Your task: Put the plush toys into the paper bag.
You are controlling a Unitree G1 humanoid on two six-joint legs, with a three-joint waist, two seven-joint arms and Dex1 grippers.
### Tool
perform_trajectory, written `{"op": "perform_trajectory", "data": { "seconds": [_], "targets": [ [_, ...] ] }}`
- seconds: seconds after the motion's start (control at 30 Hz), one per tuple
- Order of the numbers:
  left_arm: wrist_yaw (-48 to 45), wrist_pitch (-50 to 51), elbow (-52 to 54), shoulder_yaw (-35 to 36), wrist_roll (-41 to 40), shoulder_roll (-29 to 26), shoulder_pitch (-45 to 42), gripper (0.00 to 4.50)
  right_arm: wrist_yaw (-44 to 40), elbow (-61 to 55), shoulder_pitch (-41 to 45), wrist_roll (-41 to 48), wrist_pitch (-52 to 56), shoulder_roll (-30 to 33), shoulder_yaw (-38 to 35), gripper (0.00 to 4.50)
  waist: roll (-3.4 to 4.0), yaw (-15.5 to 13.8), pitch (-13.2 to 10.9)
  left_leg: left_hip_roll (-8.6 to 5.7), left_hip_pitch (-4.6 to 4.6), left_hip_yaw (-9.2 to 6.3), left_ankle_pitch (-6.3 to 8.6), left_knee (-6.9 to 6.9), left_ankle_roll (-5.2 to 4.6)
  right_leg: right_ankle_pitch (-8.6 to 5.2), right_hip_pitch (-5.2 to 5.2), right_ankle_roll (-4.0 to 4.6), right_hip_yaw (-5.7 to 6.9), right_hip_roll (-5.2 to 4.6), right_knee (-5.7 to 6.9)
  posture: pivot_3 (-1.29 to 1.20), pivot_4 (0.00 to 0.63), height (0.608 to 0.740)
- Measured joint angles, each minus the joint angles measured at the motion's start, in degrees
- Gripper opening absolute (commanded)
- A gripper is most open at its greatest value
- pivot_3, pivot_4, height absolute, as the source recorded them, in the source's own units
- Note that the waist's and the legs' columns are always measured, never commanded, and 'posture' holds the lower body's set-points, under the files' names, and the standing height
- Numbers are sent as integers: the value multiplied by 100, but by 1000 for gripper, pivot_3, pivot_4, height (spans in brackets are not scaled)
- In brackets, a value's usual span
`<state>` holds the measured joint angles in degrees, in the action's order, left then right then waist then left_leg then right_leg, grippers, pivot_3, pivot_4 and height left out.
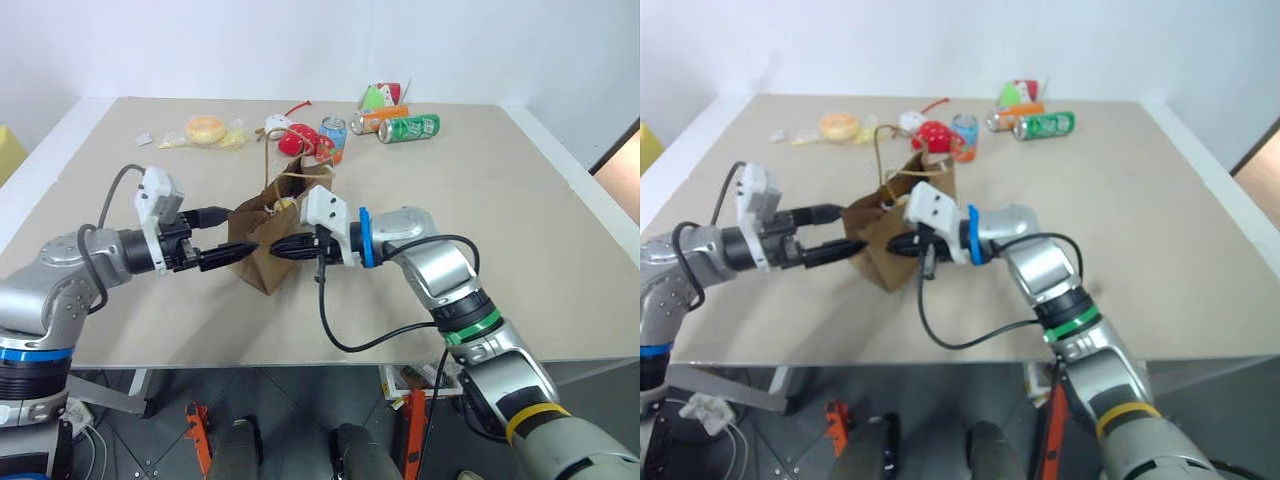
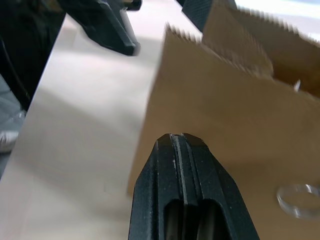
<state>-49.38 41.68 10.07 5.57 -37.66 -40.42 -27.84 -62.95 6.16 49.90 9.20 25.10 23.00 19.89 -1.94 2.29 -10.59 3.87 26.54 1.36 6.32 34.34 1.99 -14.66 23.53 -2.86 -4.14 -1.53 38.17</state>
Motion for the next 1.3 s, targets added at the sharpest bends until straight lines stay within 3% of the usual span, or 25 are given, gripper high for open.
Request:
{"op": "perform_trajectory", "data": {
  "seconds": [0.17,0.33,0.67,0.7,0.73,0.87,1.0,1.3],
  "targets": [
    [612,395,133,-157,16,405,-31,4500,-204,-46,-25,-142,7,671,-1,72,0,-3,0,2,1,0,0,-2,0,5,6,-9,-1,5,1,0,150,740],
    [1069,795,471,-177,-70,651,-214,4500,-166,-46,-24,-219,-3,918,-79,72,0,21,0,1,0,0,0,-5,0,3,6,-12,-4,5,1,0,150,740],
    [1225,827,731,-794,642,203,-203,4500,-36,-268,-69,-219,1,968,-228,72,0,23,0,0,0,0,0,-3,1,4,4,-11,-4,3,0,0,150,740],
    [1223,814,703,-789,655,206,-203,3991,-32,-269,-83,-219,2,971,-228,0,0,22,0,0,0,0,0,-3,1,4,4,-10,-3,3,1,0,150,740],
    [1222,814,655,-772,646,222,-203,3803,-29,-269,-99,-220,3,982,-228,0,0,22,0,0,0,0,0,-3,0,4,4,-10,-4,3,0,0,150,740],
    [1158,825,527,-615,556,322,-199,1788,-23,-270,-119,-240,5,1075,-232,0,0,22,0,0,0,0,0,-3,0,5,5,-11,-3,3,1,0,150,740],
    [1204,848,351,-339,442,530,-222,49,-27,-328,-145,-242,53,1226,-314,0,0,19,0,-1,1,0,0,-3,0,3,4,-13,-3,3,0,0,150,740],
    [989,587,-231,-106,283,780,-593,49,-75,-615,-469,47,317,2006,-1027,0,0,-29,0,-2,1,-1,0,-2,0,4,3,-15,-3,2,0,0,150,740]
  ]
}}
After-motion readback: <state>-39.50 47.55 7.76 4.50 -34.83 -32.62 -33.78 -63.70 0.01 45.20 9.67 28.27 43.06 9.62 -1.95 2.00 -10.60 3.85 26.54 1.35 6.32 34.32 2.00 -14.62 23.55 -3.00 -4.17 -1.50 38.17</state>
